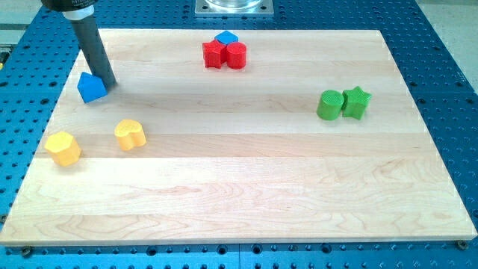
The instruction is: Slide both the yellow blocks and blue triangle diagonal to each other
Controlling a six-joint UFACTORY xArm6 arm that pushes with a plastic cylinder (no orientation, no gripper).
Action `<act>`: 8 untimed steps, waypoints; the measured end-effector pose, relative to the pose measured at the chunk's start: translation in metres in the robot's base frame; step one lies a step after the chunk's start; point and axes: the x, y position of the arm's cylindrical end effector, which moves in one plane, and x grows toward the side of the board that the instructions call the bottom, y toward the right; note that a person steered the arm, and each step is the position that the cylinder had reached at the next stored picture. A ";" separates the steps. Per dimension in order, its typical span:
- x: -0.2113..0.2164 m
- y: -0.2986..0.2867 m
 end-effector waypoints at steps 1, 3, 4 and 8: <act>-0.019 -0.029; 0.059 -0.021; 0.109 -0.065; 0.168 -0.063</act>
